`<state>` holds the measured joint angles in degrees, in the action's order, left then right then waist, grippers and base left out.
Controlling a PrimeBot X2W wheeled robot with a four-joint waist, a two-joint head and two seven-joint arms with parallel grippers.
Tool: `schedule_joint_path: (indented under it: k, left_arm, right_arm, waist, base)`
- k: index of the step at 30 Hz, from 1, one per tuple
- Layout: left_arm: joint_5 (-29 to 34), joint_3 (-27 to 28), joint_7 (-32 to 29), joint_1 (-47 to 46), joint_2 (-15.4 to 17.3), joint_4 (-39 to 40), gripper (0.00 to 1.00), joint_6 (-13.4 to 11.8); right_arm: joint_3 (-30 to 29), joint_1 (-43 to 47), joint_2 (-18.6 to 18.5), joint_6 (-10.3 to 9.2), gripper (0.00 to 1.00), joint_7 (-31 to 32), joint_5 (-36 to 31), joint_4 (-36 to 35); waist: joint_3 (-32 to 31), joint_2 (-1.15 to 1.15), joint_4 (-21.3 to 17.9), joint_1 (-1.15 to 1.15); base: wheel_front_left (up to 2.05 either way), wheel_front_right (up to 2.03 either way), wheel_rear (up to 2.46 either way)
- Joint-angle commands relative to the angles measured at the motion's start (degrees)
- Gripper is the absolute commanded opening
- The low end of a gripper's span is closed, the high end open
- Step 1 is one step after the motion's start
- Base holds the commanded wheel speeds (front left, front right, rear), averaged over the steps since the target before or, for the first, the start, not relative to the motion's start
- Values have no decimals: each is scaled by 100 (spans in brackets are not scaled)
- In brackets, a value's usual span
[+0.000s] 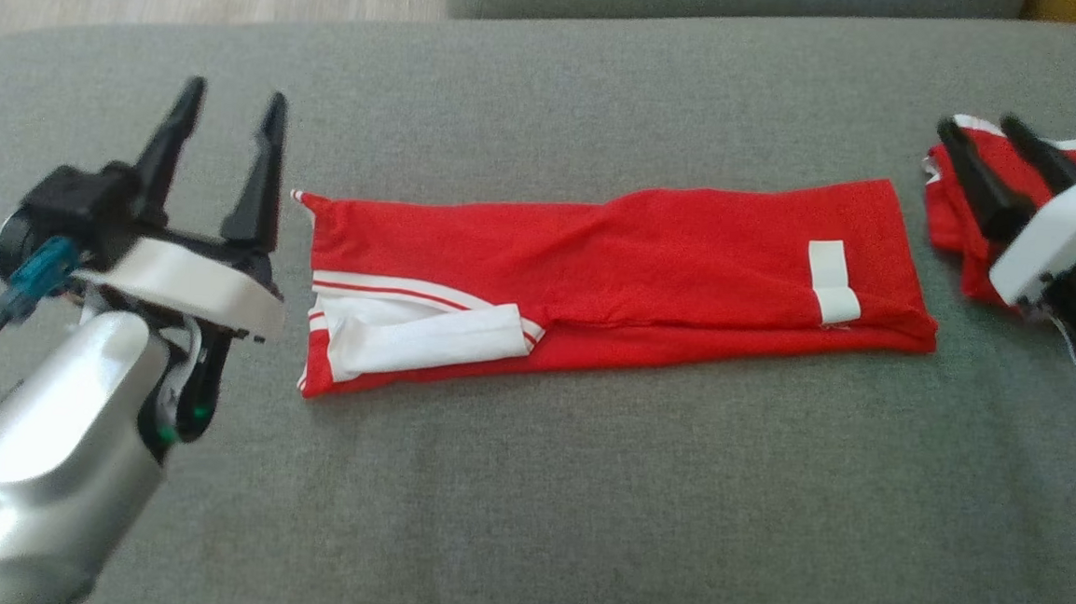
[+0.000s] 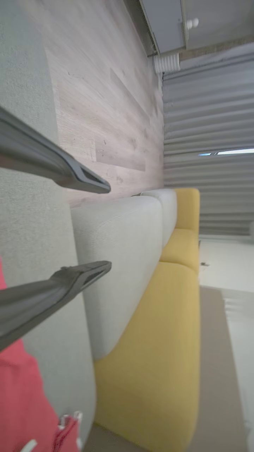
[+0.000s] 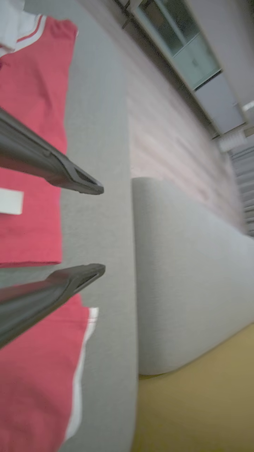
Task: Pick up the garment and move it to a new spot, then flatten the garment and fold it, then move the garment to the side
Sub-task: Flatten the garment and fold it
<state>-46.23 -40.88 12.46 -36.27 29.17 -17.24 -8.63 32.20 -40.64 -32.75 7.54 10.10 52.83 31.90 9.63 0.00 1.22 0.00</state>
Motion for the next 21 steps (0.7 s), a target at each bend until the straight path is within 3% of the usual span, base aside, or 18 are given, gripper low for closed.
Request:
schedule_joint_path:
  k: [1,4,9,14,21]
  left_arm:
    - [-63,357,89,-22,145,149,100,-65]
    - [-85,819,236,277,-71,388,100,-203]
    - [586,1674,251,1047,-504,1000,100,-251]
    - [1246,2185,252,1915,-1009,1198,100,13]
    - [1945,2737,253,2600,-1680,1038,100,491]
  right_arm:
    - [-66,-125,-17,-5,100,-159,-48,-207]
    - [-271,21,185,-5,100,-789,-276,-467]
    - [-756,468,859,-5,100,-1685,-808,-689]
    - [-1196,1117,1657,-5,100,-2235,-1640,-779]
    - [-1965,2118,2703,-5,100,-2474,-2724,-789]
  waist:
    - [-73,0,-10,0]
    - [-170,0,-4,0]
    - [-260,0,13,0]
    - [-354,0,18,0]
    - [-387,0,22,0]
  base:
    - [0,0,0]
    - [0,0,0]
    - [0,0,0]
    - [0,0,0]
    - [0,0,0]
